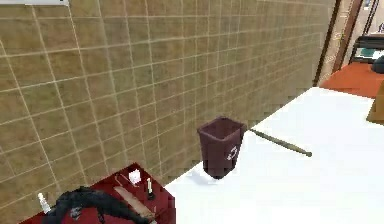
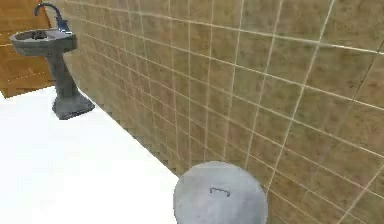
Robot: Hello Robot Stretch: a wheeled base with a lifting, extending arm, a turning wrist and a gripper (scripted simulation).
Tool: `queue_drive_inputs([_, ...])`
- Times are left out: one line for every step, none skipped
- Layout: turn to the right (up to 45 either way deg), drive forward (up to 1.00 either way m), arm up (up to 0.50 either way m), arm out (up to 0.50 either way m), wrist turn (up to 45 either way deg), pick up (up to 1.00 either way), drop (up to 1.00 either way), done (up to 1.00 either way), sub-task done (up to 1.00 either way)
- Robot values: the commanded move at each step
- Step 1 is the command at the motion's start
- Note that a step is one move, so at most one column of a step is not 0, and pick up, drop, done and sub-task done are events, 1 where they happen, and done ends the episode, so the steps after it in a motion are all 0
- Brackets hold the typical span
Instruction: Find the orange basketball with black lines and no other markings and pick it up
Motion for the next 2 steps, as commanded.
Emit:
queue_drive_inputs([39.0, 0.00, 0.00, 0.00, 0.0, 0.00, 0.00, 0.00, 0.00])
queue_drive_inputs([0.0, 1.00, 0.00, 0.00, 0.0, 0.00, 0.00, 0.00, 0.00])
